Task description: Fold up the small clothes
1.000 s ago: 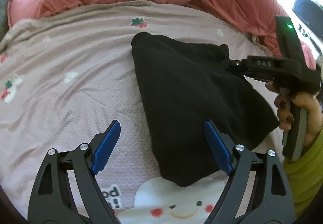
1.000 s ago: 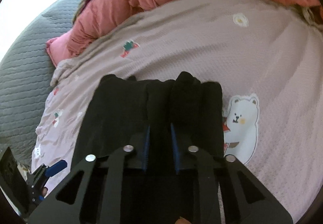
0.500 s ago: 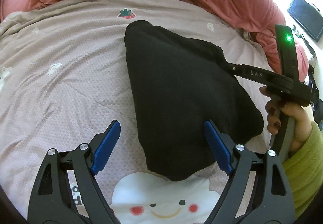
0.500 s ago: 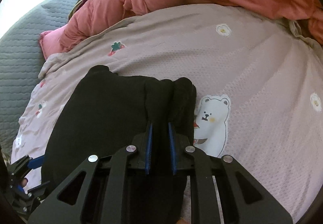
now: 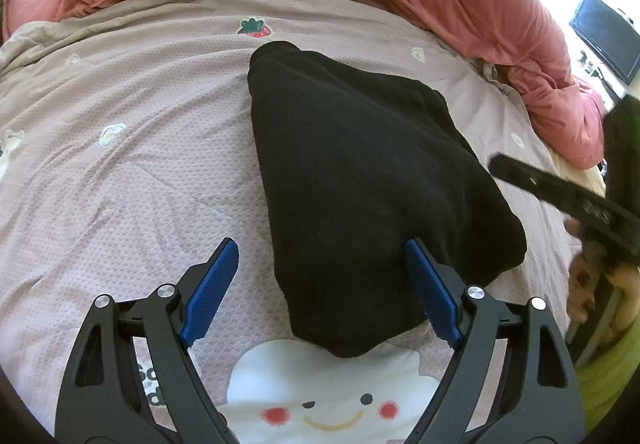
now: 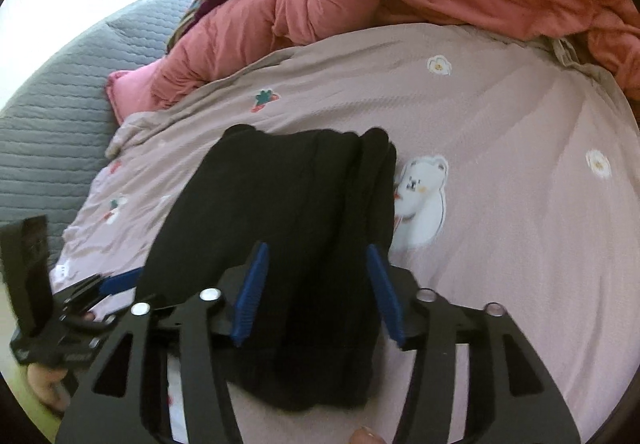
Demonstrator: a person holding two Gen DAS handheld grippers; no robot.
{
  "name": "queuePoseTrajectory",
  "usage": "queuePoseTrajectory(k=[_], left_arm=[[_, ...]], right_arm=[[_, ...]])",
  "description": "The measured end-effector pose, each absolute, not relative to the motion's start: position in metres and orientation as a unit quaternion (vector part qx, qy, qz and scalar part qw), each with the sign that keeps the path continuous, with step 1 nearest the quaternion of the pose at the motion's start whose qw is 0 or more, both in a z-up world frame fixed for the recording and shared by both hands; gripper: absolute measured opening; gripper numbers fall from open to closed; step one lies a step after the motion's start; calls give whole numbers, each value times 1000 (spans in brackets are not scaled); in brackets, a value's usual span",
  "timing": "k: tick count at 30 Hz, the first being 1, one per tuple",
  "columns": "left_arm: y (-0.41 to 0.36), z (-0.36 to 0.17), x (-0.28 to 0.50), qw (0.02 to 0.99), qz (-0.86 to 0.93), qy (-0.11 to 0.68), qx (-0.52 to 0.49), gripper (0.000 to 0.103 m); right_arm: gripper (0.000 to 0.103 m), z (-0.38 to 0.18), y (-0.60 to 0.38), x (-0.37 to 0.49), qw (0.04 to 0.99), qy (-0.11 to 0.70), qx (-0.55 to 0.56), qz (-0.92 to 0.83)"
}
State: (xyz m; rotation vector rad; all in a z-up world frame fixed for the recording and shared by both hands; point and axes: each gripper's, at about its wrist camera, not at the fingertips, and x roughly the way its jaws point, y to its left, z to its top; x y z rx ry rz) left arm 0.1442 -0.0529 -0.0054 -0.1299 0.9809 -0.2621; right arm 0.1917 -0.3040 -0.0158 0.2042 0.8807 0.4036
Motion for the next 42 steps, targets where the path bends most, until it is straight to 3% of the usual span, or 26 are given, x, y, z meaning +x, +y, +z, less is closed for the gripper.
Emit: queuePoseTrajectory(k=[9,20,24,26,30,35,39,42], left_arm=[[-50,-4,141,873,-122,467,-64,77],[-40,-7,140,873,-119,464,-86,77],[-42,-10,143,869,-129,467,-98,77],[-45,-10,143,870,-135,464,-100,69],[-53,-1,139,873,-144,457,-88,61],[-62,0,138,872,-138,466,-66,64],[-57,-13,138,866,-128,478,-71,74],[-51,-17,138,862,-129,482,-86,75]], right_arm=[[66,-22,-302,168,870,438,102,200],[66,-36,-298,176,866,446,100,202],[45,-47,-295,186,852,461,115,222],[25,-45,-295,186,850,456,120,236],[19,-27,-293,170,874,427,84,215],[21,-31,-295,168,880,430,51,192],[40,-47,-296,169,878,444,47,171],[45,-47,-296,168,878,445,59,168]])
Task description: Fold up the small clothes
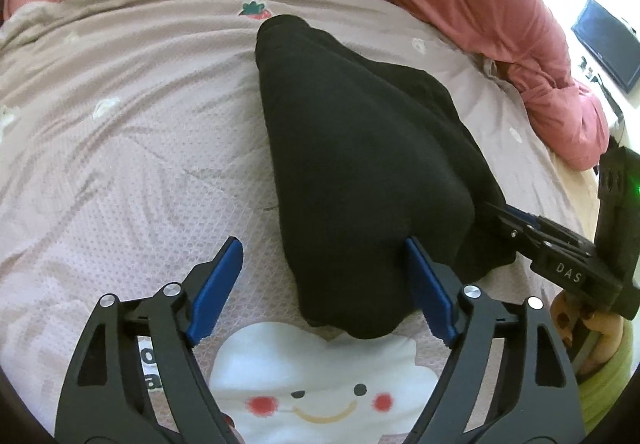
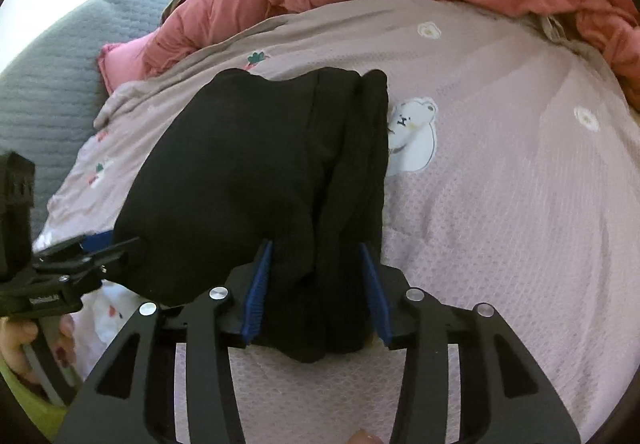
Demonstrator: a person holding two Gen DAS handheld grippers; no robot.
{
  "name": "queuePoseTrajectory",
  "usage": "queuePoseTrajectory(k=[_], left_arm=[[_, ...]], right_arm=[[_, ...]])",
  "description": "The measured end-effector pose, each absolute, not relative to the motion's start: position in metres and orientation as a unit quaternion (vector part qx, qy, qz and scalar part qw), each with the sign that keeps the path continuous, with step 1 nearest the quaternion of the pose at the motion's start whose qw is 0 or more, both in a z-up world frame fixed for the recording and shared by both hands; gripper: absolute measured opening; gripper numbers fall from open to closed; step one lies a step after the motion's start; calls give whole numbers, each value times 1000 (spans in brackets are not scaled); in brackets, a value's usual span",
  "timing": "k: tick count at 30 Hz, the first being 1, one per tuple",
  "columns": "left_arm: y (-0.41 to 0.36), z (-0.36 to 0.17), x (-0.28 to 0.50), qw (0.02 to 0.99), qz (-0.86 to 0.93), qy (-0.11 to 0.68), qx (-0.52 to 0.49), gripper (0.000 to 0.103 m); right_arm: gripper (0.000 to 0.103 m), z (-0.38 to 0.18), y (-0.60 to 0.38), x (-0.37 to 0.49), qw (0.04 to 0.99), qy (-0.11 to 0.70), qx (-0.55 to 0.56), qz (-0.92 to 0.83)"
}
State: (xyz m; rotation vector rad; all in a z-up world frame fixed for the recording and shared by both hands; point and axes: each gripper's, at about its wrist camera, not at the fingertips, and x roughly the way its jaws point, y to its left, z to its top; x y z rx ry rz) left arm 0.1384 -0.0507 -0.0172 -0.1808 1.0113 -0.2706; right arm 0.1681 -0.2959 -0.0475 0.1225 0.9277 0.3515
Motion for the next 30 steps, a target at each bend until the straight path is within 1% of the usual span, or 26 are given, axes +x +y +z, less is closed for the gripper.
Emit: queuePoseTrajectory(k=[1,2,5,8,9,10,12,14,15,16,18,22,23,30], left_arm=[[-51,-17,138,862,-129,482,-85,75],[-51,-16,138,863,-128,482,-83,75],[-51,-14,136,863,-128,481,-82,75],[-50,-12,135,863,-128,481,-85,75],[-49,-12,134,863,-128,481,-85,75],[-49,-11,133,863,-129,480,-86,75],[-48,-10,131,864,-128,479,-86,75],[-46,-7,128,866,-128,476,-85,75],[-45,-5,127,867,-126,474,-85,77],[-43,-3,125,869,-124,471,-84,79],[-40,2,121,872,-123,466,-84,84],[-34,14,107,882,-117,450,-76,88],[-32,17,103,886,-114,444,-72,94],[-21,42,73,908,-94,405,-41,93]], right_arm=[[53,-46,-295,167,881,443,52,159],[57,-45,-295,165,882,442,47,153],[58,-42,-296,161,884,440,48,150],[63,-38,-294,156,888,434,37,147],[66,-36,-293,153,890,432,32,143],[72,-34,-293,151,892,429,29,141],[77,-30,-294,146,895,423,30,141],[77,-24,-293,141,898,417,28,140],[88,-21,-294,139,900,413,27,137],[92,-17,-294,136,904,405,26,136],[93,-10,-294,130,909,393,22,134],[97,1,-293,120,917,376,19,133],[97,4,-293,116,920,368,19,132],[98,25,-289,94,938,322,22,128]])
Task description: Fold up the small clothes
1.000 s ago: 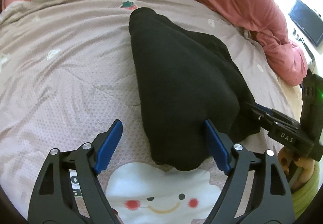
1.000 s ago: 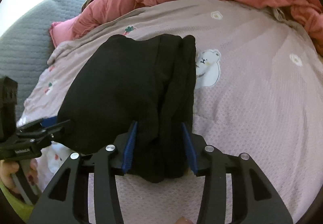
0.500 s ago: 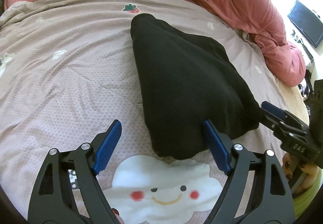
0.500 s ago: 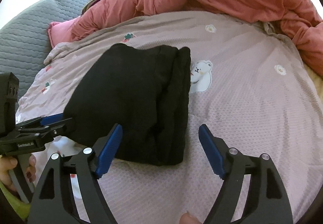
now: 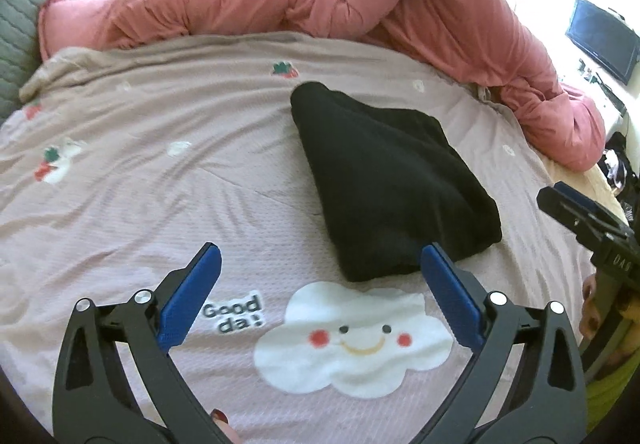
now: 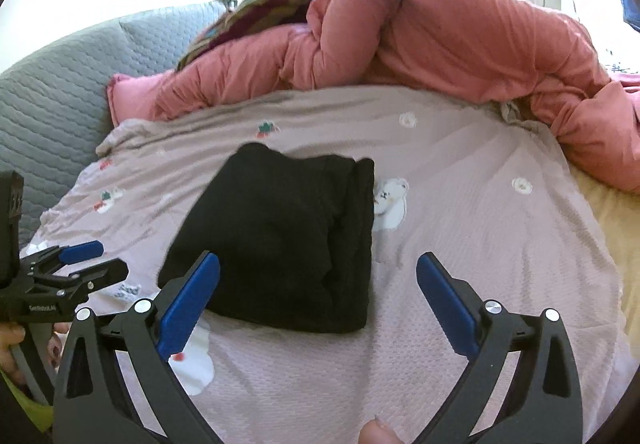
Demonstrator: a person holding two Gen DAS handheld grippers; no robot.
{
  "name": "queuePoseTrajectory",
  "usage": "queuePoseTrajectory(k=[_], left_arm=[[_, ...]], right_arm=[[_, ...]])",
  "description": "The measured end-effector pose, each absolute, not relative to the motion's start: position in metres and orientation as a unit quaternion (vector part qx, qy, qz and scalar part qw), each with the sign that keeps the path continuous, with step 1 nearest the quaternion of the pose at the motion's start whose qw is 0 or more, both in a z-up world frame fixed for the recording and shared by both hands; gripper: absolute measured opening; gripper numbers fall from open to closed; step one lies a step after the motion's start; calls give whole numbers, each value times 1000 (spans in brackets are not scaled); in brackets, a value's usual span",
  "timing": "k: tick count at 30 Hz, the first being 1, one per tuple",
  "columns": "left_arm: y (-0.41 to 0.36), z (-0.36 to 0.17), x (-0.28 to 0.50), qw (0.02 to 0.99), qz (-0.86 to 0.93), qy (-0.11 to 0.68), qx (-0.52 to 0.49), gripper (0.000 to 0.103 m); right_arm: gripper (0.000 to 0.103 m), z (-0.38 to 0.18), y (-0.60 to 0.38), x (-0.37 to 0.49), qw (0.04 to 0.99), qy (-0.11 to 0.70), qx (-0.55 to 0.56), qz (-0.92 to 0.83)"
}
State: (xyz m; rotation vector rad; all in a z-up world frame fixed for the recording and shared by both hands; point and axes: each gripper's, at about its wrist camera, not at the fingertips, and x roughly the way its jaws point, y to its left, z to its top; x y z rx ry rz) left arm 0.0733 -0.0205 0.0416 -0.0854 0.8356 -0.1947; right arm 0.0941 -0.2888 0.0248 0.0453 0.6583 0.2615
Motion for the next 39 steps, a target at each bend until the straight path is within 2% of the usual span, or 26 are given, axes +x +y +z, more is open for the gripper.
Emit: queuePoseTrajectory(k=[14,26,39], left_arm=[[-4,56,25,921,-82,380,-30,93],[9,30,-10,911,-81,402,-42,93],[13,28,-19,911,-75,403,-52,93]], right_arm=[[98,38,-266,40,943,309,10,123],[98,-1,-256,10,932,354,28,69],[98,-9,-249,0,928,368,25,63]])
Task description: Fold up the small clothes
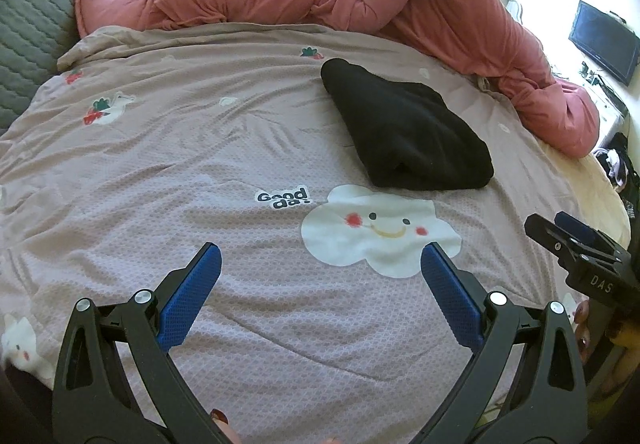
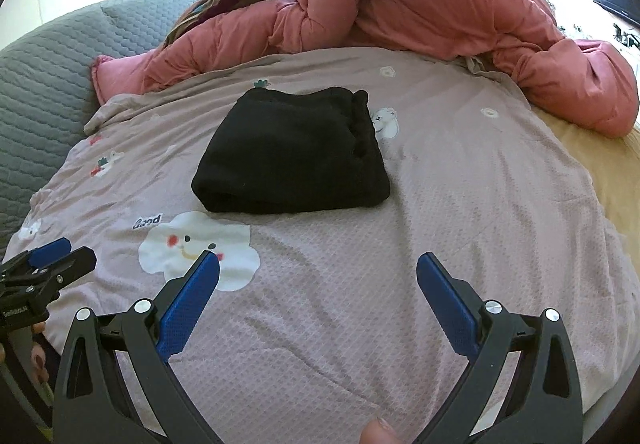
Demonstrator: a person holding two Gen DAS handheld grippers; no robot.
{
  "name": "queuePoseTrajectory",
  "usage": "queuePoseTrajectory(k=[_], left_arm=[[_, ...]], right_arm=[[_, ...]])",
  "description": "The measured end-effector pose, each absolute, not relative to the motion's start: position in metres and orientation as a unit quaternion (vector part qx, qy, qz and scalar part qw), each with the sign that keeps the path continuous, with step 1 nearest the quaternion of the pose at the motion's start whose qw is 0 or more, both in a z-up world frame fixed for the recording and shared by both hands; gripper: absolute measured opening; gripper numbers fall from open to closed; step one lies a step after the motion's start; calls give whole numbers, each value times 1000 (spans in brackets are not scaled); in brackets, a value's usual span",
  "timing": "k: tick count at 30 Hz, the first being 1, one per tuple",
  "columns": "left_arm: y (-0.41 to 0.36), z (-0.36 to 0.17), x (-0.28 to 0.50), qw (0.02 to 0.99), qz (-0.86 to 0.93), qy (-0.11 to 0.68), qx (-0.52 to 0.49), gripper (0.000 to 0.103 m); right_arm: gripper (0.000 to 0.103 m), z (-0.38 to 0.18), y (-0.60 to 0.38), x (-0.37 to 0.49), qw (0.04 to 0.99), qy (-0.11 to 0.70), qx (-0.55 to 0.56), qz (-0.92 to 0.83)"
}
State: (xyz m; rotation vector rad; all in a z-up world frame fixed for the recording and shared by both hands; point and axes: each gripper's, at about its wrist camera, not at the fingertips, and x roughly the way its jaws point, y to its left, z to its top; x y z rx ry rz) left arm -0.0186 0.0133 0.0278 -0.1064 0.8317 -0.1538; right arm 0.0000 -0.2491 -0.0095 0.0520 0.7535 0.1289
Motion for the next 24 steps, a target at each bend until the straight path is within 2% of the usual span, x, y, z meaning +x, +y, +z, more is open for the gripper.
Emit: queuePoseTrajectory(k=[24], left_arm=[[18,31,-20,912,-52,403,-52,93]], right_arm=[[98,-6,-248,-3,930,362,16,60]])
